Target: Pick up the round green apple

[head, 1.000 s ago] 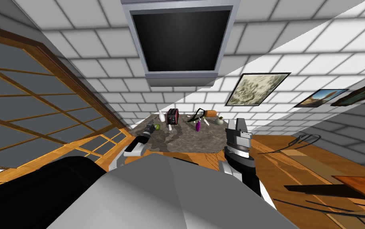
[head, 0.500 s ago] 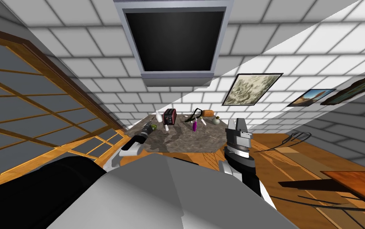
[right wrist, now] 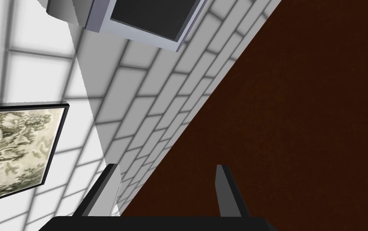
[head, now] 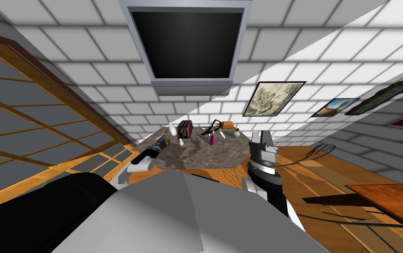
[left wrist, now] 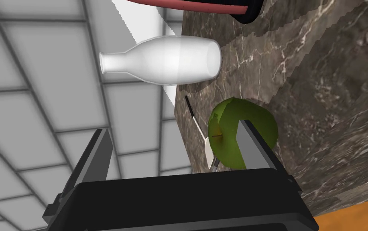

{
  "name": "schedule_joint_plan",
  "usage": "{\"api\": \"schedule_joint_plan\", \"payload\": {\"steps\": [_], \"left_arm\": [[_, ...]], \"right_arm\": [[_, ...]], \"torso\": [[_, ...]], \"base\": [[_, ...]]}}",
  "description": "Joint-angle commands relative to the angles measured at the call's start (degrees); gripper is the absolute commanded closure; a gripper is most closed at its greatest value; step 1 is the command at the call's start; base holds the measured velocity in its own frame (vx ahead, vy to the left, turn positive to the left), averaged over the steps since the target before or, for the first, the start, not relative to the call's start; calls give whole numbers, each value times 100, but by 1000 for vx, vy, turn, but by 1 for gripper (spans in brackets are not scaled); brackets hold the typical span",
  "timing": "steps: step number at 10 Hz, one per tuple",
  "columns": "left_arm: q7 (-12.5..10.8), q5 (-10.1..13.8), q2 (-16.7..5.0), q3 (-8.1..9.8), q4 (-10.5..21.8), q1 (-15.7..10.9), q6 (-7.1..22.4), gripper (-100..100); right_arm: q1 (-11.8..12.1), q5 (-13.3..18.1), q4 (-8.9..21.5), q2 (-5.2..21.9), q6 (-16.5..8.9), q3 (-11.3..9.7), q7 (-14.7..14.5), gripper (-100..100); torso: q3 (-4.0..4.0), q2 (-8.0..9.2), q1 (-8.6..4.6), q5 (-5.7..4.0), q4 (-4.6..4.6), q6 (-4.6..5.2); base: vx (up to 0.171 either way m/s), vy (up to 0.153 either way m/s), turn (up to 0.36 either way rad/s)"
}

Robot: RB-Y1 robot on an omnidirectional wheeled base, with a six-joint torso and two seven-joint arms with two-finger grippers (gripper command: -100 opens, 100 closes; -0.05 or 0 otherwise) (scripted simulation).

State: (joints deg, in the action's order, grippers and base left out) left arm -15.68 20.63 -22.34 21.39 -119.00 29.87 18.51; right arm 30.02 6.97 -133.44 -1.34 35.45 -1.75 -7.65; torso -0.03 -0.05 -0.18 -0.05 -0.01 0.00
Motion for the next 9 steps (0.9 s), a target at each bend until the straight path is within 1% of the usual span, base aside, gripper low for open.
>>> {"api": "schedule_joint_plan", "payload": {"steps": [1, 2, 3, 4, 5, 6, 7, 8, 9], "left_arm": [[-98, 118, -111, 128, 88, 8, 286, -100], [-98, 118, -111, 128, 88, 8, 319, -100], [-172, 217, -211, 244, 151, 26, 543, -100], [-172, 217, -211, 244, 151, 26, 588, -100], [-233, 309, -311, 359, 216, 47, 825, -100], [-282, 394, -409, 472, 281, 71, 991, -100], [-282, 394, -409, 472, 281, 71, 1127, -100], [-319, 472, -505, 584, 346, 98, 1315, -100], [-319, 472, -505, 584, 346, 98, 1395, -100]], "right_arm": [[0, 0, 0, 0, 0, 0, 0, 0], [0, 0, 0, 0, 0, 0, 0, 0], [0, 0, 0, 0, 0, 0, 0, 0], [0, 0, 0, 0, 0, 0, 0, 0], [0, 0, 0, 0, 0, 0, 0, 0], [0, 0, 0, 0, 0, 0, 0, 0], [0, 0, 0, 0, 0, 0, 0, 0], [0, 0, 0, 0, 0, 0, 0, 0], [0, 0, 0, 0, 0, 0, 0, 0]], "torso": [[0, 0, 0, 0, 0, 0], [-1, -2, 1, 1, 0, 1], [-1, -1, 5, 1, 0, -1], [0, 0, 6, 1, 0, 0], [0, 1, 9, 2, 0, 0], [-1, -1, 10, 2, 0, 0], [-1, -2, 2, 1, 0, 1], [-1, -2, 4, 1, 0, -1], [-1, -2, 8, 1, 0, 0]], "base": [[27, -50, -76], [23, -36, -26], [21, -37, -67], [17, -29, -29], [25, -30, -63], [28, -53, -118], [27, -40, -39], [28, -31, -65], [19, -18, -45]]}}
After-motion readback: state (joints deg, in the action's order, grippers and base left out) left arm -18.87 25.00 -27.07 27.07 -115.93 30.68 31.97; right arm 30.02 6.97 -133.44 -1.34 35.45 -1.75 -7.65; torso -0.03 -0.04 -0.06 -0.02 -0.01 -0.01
